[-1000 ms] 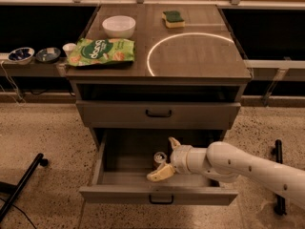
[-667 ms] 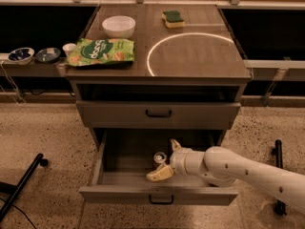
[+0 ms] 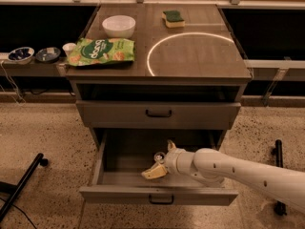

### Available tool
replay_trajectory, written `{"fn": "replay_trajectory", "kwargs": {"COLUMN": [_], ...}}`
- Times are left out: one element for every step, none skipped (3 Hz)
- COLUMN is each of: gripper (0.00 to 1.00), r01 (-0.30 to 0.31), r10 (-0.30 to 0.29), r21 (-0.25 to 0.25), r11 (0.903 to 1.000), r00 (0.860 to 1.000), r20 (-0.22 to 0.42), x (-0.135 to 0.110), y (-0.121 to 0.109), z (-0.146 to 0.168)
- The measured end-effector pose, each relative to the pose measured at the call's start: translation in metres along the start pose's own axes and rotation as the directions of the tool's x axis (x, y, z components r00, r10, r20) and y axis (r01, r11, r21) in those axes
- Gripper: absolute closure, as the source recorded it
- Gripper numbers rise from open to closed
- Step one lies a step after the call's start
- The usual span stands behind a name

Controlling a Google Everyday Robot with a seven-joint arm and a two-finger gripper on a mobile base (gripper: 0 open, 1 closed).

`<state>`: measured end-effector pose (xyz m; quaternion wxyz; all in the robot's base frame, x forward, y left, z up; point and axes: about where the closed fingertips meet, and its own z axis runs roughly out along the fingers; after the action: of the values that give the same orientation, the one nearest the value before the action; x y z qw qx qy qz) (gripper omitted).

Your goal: Pick orange can from middle drawer and place on counter

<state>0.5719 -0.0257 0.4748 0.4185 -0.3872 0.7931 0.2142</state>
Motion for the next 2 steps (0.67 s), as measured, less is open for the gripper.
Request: {"fn": "replay_trajectory", "kwargs": {"gripper": [0.10, 0.41], "r01": [-0.015, -0.098], "r10": [0.016, 0.110], "r21": [0.019, 0.102], "r11": [0.9997, 0.9899], "r00": [0.999, 0.988], "r20": [-0.030, -0.110], "x": [0.008, 0.040], "y": [-0.002, -0.010], "z": [0.016, 0.023]}}
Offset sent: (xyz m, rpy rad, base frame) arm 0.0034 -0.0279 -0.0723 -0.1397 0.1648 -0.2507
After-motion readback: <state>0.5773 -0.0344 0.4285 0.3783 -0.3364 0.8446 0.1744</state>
